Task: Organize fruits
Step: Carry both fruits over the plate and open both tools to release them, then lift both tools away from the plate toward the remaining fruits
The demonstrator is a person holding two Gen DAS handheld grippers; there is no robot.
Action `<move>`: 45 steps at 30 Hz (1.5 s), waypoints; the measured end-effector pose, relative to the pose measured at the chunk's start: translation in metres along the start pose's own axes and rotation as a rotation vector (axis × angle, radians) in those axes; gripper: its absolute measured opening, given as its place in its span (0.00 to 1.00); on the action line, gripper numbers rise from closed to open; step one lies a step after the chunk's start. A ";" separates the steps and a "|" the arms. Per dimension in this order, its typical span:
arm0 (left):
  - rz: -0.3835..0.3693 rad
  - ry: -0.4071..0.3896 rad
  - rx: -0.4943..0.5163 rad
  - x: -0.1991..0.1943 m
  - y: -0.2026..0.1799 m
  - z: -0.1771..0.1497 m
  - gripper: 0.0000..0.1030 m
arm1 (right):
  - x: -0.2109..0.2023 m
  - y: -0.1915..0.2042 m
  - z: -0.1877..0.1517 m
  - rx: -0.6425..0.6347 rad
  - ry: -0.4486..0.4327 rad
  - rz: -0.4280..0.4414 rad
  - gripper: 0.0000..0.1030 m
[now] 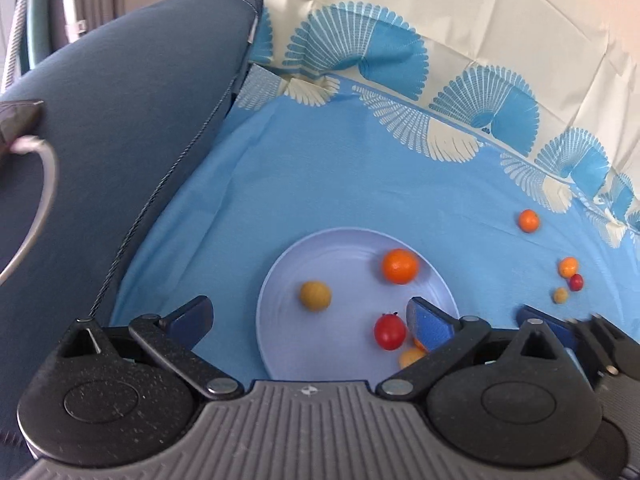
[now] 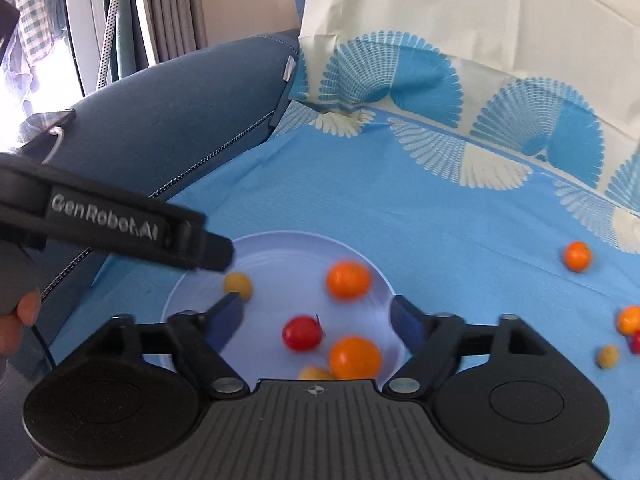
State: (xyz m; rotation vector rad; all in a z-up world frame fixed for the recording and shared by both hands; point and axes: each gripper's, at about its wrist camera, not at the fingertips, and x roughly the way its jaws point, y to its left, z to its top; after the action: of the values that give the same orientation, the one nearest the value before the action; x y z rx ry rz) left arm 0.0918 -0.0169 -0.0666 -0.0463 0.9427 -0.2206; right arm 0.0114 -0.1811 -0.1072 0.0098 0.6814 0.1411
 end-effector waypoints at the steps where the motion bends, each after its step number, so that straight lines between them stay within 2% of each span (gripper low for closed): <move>1: -0.005 0.000 -0.010 -0.009 0.001 -0.005 1.00 | -0.013 -0.001 -0.004 0.010 -0.007 -0.007 0.90; 6: -0.054 0.014 -0.035 -0.050 0.005 -0.030 1.00 | -0.072 -0.002 -0.026 0.084 -0.002 -0.044 0.94; 9: -0.075 -0.005 -0.038 -0.075 0.005 -0.040 1.00 | -0.098 -0.003 -0.034 0.151 -0.008 -0.068 0.96; 15: -0.107 -0.074 -0.045 -0.117 0.003 -0.047 1.00 | -0.135 -0.003 -0.035 0.219 -0.062 -0.111 0.96; 21: -0.127 -0.127 -0.039 -0.144 0.000 -0.052 1.00 | -0.164 0.008 -0.034 0.209 -0.129 -0.124 0.97; 31: -0.142 -0.153 -0.046 -0.165 0.004 -0.061 1.00 | -0.190 0.014 -0.034 0.201 -0.172 -0.140 0.98; 45: -0.152 -0.160 -0.046 -0.167 0.004 -0.060 1.00 | -0.195 0.015 -0.034 0.212 -0.191 -0.161 0.98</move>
State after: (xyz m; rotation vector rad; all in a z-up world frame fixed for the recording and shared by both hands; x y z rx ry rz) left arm -0.0502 0.0246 0.0308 -0.1756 0.7854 -0.3313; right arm -0.1611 -0.1937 -0.0103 0.1694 0.5018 -0.0862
